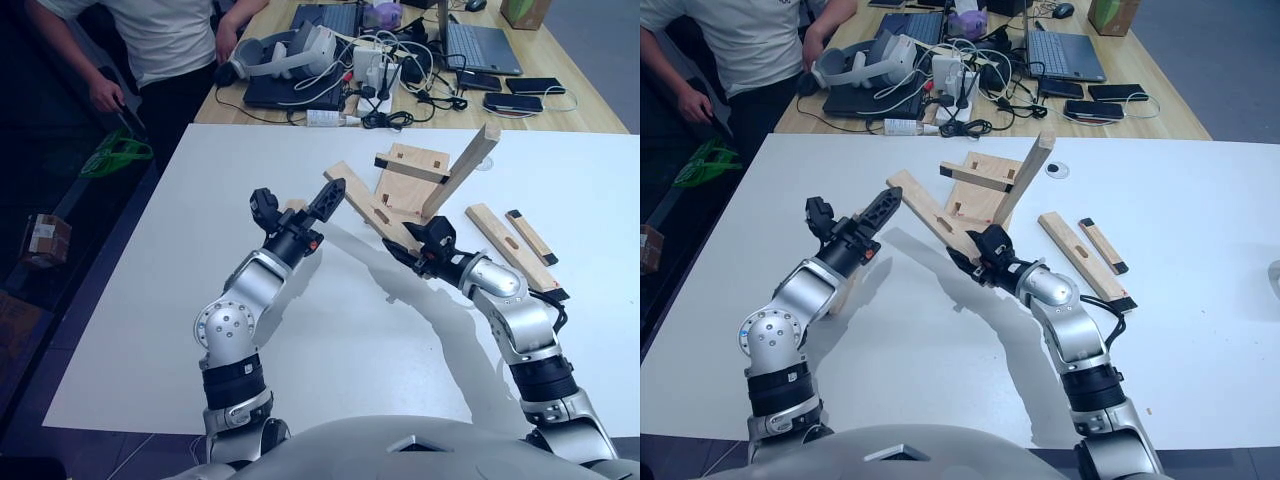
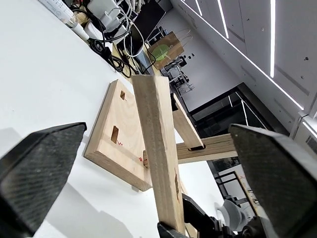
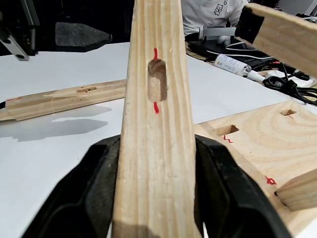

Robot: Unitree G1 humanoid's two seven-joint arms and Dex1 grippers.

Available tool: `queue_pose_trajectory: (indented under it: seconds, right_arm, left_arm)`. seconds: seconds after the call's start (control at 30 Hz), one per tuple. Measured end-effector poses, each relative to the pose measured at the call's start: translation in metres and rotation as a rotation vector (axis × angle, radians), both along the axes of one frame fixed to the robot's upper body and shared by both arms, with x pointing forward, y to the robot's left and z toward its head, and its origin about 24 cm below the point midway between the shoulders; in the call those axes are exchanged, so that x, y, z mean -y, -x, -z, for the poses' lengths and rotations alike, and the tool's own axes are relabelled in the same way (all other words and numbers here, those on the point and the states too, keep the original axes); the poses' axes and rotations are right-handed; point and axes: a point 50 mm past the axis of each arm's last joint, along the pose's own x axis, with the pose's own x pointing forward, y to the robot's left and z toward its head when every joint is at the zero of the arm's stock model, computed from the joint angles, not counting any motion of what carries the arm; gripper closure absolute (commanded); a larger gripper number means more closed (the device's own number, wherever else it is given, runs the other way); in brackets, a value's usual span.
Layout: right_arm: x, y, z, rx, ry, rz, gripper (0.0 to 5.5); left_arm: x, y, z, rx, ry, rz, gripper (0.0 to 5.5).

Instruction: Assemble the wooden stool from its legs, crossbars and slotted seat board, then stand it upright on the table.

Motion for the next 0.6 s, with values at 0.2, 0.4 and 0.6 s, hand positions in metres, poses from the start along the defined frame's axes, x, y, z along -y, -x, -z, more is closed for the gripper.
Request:
queue_pose_trajectory:
  seconds: [0.2, 0.4, 0.6]
  right_arm:
    - [-0.009, 0.004, -0.005, 0.020, -0.053, -0.062, 3.45]
    - [-0.018, 0.009, -0.009, 0.023, -0.113, -0.119, 3.45]
    - [-0.020, 0.010, -0.009, 0.022, -0.119, -0.124, 3.45]
  left_arm:
    - [0.007, 0.001, -0.004, -0.006, 0.044, 0.065, 0.13]
    - [0.016, 0.005, -0.016, 0.065, 0.063, 0.120, 0.92]
    - [0.012, 0.005, -0.018, 0.094, 0.059, 0.107, 1.65]
